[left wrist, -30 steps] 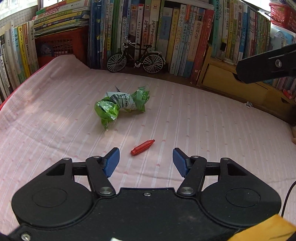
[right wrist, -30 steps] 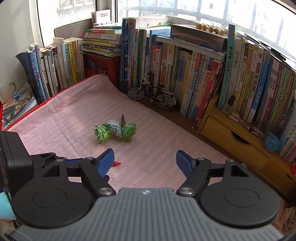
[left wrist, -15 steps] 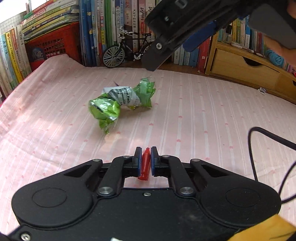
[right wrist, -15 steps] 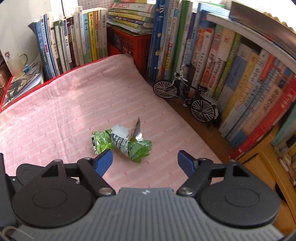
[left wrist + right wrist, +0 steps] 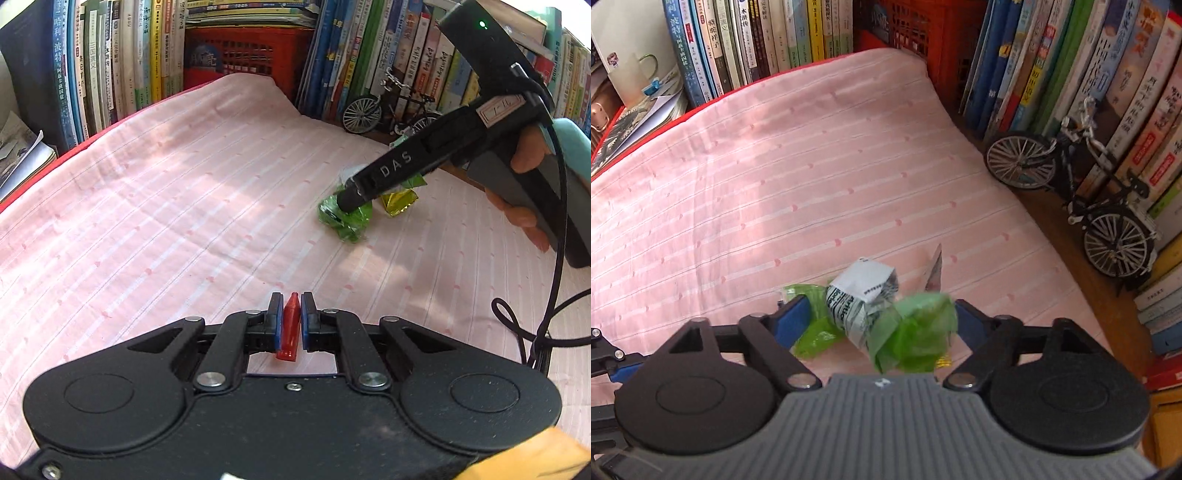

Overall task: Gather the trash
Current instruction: 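Grasp the red crayon cap with the left tool while the right tool grasps the green plastic bag, then carry the red cap and green bag in both tools to the trash bin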

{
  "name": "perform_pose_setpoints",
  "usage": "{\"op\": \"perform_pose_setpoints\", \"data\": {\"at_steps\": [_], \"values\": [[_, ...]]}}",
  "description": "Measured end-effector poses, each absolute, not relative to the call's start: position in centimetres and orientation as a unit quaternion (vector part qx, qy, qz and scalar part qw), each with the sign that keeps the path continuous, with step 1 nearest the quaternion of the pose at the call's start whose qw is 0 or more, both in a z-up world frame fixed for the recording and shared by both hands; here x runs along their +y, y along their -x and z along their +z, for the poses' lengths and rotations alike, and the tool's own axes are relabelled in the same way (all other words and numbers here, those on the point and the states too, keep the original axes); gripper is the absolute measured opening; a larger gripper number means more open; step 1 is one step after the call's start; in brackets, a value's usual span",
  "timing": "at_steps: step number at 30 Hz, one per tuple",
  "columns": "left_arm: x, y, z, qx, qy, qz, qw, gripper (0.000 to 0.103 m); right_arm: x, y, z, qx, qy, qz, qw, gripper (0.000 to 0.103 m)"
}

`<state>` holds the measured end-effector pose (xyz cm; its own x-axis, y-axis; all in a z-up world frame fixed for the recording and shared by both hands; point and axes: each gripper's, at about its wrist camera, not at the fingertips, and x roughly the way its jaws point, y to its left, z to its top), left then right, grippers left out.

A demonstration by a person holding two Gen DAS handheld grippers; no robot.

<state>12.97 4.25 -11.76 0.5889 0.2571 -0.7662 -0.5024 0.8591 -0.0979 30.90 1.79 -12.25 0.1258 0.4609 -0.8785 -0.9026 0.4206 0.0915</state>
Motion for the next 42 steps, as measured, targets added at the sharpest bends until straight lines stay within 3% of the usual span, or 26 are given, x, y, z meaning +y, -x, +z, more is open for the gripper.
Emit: {"op": "perform_pose_setpoints", "data": {"at_steps": [2,6,8,25,42], "values": [[4.6,-13.0,-11.7,0.395,0.159,0.221,0.877,0.009,1.4,-30.7,-12.6,0.469,0.218,0.483,0.706,0.057],[5.2,-12.7,-11.3,0.387,0.171,0.227,0.877,0.009,0.6,-30.6,-13.0,0.483,0.174,0.477,0.713,0.044],[5.3,-12.5,-11.1,0.383,0.174,0.23,0.878,0.009,0.2,-30.6,-12.9,0.49,0.147,0.467,0.721,0.019],[5.7,-10.5,-9.1,0.372,0.183,0.221,0.883,0.009,-4.7,-26.5,-9.6,0.492,0.037,0.424,0.76,0.018],[6.6,1.3,-6.1,0.373,0.177,0.205,0.887,0.009,-7.6,-13.6,-5.8,0.487,0.018,0.393,0.78,0.018]]}}
